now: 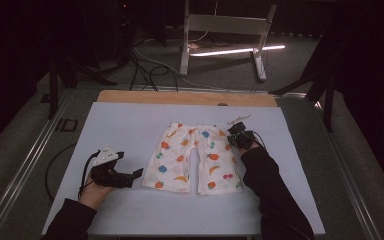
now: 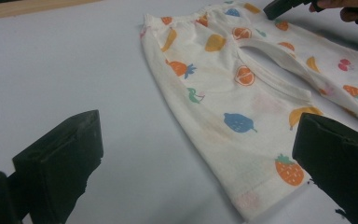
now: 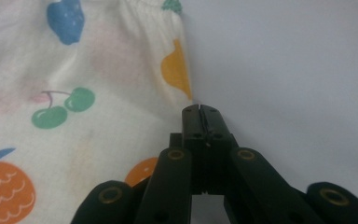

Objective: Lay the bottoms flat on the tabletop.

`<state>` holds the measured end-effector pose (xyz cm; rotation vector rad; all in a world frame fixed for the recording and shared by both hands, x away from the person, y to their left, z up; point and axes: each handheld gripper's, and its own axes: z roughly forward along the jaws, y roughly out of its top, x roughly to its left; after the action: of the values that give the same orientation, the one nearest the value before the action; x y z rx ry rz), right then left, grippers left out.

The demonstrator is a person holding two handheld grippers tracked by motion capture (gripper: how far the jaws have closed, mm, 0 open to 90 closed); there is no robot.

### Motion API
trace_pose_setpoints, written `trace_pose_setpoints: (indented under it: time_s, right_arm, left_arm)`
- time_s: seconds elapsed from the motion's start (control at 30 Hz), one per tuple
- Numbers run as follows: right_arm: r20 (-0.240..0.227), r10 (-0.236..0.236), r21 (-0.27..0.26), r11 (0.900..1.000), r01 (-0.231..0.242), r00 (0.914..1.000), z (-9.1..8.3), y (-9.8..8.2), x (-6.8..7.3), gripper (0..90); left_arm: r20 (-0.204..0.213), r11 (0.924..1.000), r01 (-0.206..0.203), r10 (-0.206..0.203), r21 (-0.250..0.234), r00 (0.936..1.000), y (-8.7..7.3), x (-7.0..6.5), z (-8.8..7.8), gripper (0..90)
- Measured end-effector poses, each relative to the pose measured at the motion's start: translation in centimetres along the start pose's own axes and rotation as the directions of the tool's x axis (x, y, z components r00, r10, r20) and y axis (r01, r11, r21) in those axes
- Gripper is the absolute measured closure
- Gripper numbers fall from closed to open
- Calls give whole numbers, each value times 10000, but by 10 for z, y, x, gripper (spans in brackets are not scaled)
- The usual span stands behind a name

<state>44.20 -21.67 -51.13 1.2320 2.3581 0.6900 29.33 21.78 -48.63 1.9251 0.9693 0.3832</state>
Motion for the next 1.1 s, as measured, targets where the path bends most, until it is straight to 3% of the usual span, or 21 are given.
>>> trace_pose_setpoints:
  time_s: [0.23,0.27,0.33,0.37,0.4,0.43,0.47,0.5,0.53,0.63,0.73,0.83,0.87,0.9,0.97,1.1]
  right_arm:
    - [70,16,-81,10000,-15,10000,-5,1,1,900]
    - [78,21,-480,9988,-17,10000,-16,5,2,892]
    - [-96,65,-753,9971,-72,9999,-24,7,2,788]
    - [-96,65,-753,9971,-72,9999,-24,7,2,788]
    - [-583,-22,-1218,9925,-50,9983,-34,9,5,605]
    - [-583,-22,-1218,9925,-50,9983,-34,9,5,605]
    - [-899,-45,-1495,9887,-90,9959,-41,10,8,460]
    - [-914,-93,-1556,9878,-51,9958,-42,11,9,416]
    - [-1161,-133,-1700,9854,-67,9931,-45,11,11,315]
    - [-2044,-214,-1947,9807,-192,9786,-52,12,15,158]
    - [-2565,-162,-2136,9761,-403,9664,-58,11,19,128]
    - [-2656,-226,-2238,9739,-388,9638,-61,10,24,130]
    - [-2944,-529,-2410,9703,-206,9542,-66,7,30,123]
    - [-2896,-632,-2438,9698,-98,9551,-69,6,34,120]
    - [-3086,-896,-2608,9654,64,9470,-75,2,37,115]
    - [-3102,-1092,-2751,9612,207,9444,-86,-11,44,128]
  left_arm:
    - [29,9999,-64,65,-103,10000,0,-2,-6,25]
    - [-27,9997,-164,163,-157,9999,1,-4,-9,24]
    - [42,9995,-213,214,-250,9998,2,-4,-12,22]
    - [42,9995,-213,214,-250,9998,2,-4,-12,20]
    - [29,9992,-241,242,-304,9997,2,-5,-14,20]
    - [29,9992,-241,242,-304,9997,2,-5,-14,19]
    - [68,9991,-305,307,-295,9995,3,-4,-16,17]
    - [106,9991,-318,321,-267,9994,3,-4,-17,17]
    - [159,9992,-314,319,-257,9994,3,-3,-17,13]
    - [160,9993,-283,287,-239,9995,3,-4,-19,8]
    - [230,9988,-381,388,-322,9990,4,-6,-23,8]
    - [242,9985,-416,425,-357,9988,2,-8,-27,8]
    - [235,9982,-454,464,-391,9986,1,-9,-29,7]
    - [248,9982,-441,451,-400,9987,0,-9,-31,8]
    - [258,9981,-452,463,-414,9986,-2,-11,-33,8]
    - [273,9980,-514,524,-374,9983,-6,-15,-36,7]
